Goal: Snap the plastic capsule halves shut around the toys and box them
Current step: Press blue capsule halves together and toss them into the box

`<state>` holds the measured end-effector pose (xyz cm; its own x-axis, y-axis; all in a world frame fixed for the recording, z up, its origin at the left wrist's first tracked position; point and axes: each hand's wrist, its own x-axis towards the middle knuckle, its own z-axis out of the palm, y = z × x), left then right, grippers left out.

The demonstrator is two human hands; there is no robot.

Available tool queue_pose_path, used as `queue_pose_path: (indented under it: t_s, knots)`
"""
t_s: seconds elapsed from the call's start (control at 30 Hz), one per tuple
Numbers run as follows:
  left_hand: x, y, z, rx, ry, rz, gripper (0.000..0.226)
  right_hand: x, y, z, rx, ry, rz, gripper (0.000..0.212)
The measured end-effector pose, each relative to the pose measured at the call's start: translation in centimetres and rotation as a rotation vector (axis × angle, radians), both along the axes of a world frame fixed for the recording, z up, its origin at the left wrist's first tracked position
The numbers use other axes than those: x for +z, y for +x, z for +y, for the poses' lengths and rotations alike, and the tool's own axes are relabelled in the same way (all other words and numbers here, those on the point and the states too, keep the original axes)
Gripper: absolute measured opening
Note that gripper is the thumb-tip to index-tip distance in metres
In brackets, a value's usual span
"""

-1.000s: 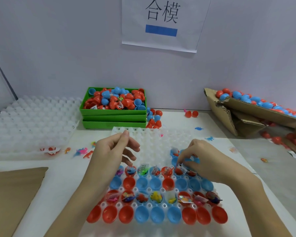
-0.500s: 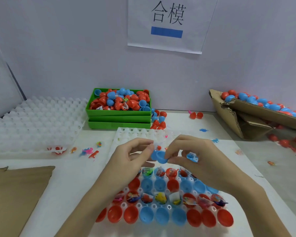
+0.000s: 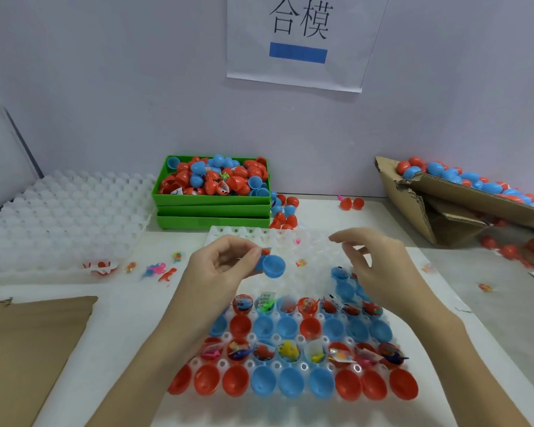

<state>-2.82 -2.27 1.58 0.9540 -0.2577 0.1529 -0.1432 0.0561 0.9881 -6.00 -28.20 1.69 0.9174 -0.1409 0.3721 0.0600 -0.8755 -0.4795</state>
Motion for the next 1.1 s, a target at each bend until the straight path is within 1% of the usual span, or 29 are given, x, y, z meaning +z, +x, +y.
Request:
queue_pose_path:
  t_s: [0.1,0.23,0.3,0.4,0.5,0.67,0.77,0.83,0.87,0.93,0.97,1.0,1.1]
  knots:
    - [0.1,0.0,-0.1,0.01,0.002,-0.031,0.012,-0.8,0.5,-0.1,-0.035,-0.052,0.127,0.036]
    - [0.1,0.0,0.0,0.015,0.045,-0.06,0.007,-0.8,0.6,1.6,0.151,-0.091,0.168,0.033]
    - [0.0,-0.1,0.0,-0.011,0.086,-0.082,0.004,-1.1,0.9,2.7,0.206,-0.136,0.212,0.031]
    - [0.0,-0.2,0.0,-0.054,0.128,-0.134,0.005,-1.1,1.6,3.6,0.153,-0.169,0.24,0.028]
    - [0.0,-0.3,-0.1,-0.099,0.156,-0.172,0.007,-1.1,2.1,3.8,0.144,-0.177,0.222,0.025]
    - [0.0,-0.4,-0.2,-0.123,0.203,-0.202,0.01,-1.3,2.1,3.9,0.097,-0.065,0.089,0.019]
    - [-0.1,-0.4,-0.2,-0.114,0.217,-0.197,0.011,-0.4,1.5,3.8,0.081,0.062,-0.095,0.016]
    - [-0.2,-0.3,-0.1,-0.089,0.23,-0.191,0.012,0.5,0.7,3.8,0.114,0.246,-0.205,0.013]
    - [-0.3,-0.2,-0.1,-0.076,0.236,-0.191,0.012,1.0,0.3,4.0,0.166,0.374,-0.218,0.013]
    - [-0.4,-0.2,-0.2,-0.06,0.244,-0.195,0.012,1.8,-0.5,4.5,0.296,0.597,-0.182,0.014]
    - [-0.4,-0.2,-0.2,-0.058,0.239,-0.197,0.013,1.9,-0.8,4.9,0.342,0.642,-0.161,0.015]
    - [-0.4,-0.2,-0.3,-0.056,0.23,-0.199,0.014,1.9,-1.0,5.2,0.367,0.643,-0.149,0.014]
    - [-0.3,-0.3,-0.3,-0.054,0.189,-0.199,0.015,1.5,-1.0,5.9,0.364,0.51,-0.143,0.013]
